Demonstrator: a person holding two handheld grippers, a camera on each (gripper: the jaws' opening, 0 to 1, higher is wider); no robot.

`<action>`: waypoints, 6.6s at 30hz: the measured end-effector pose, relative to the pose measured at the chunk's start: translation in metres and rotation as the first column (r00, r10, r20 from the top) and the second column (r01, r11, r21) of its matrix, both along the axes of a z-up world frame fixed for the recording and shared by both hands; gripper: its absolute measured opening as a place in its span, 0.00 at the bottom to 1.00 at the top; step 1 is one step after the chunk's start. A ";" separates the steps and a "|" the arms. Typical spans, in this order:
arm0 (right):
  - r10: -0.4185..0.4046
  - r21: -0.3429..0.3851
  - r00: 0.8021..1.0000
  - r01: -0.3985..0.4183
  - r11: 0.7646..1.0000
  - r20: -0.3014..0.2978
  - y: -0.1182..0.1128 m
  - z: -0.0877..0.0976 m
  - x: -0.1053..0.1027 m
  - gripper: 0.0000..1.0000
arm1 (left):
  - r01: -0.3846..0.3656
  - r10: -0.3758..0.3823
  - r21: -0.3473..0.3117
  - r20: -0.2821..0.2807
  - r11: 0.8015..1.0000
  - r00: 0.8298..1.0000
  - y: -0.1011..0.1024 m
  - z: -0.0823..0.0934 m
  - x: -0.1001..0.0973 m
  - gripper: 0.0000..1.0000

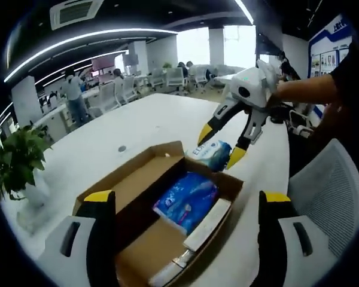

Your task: Operate the shoe box by opening the lid, removing the specified soft item, and placing it in the target area until the item is outside and the box remains undamaged.

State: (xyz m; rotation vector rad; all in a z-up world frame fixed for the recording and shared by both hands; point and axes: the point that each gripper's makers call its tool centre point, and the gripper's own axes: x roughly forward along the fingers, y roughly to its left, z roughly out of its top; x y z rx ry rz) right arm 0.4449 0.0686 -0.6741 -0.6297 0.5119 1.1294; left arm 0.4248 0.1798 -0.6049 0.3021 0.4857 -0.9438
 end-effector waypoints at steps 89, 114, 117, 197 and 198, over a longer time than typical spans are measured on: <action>0.039 -0.114 0.979 -0.016 0.993 0.202 0.066 -0.004 0.038 0.00 | -0.252 0.254 -0.032 0.114 0.967 0.960 0.075 -0.041 -0.096 0.99; 0.015 -0.060 0.958 0.002 0.998 0.288 0.055 0.051 0.040 0.00 | -0.249 0.253 -0.043 0.117 0.967 0.960 0.076 -0.040 -0.097 0.99; 0.009 -0.054 0.954 0.007 0.999 0.299 0.051 0.057 0.041 0.00 | -0.247 0.251 -0.042 0.117 0.968 0.961 0.075 -0.040 -0.097 0.99; -0.354 -0.076 0.862 0.406 0.911 0.363 -0.193 0.067 0.017 0.00 | -0.226 0.228 -0.034 0.099 0.974 0.969 0.069 -0.043 -0.099 0.98; -0.359 -0.077 0.860 0.411 0.908 0.362 -0.196 0.066 0.016 0.00 | -0.226 0.228 -0.034 0.099 0.974 0.969 0.069 -0.043 -0.099 0.98</action>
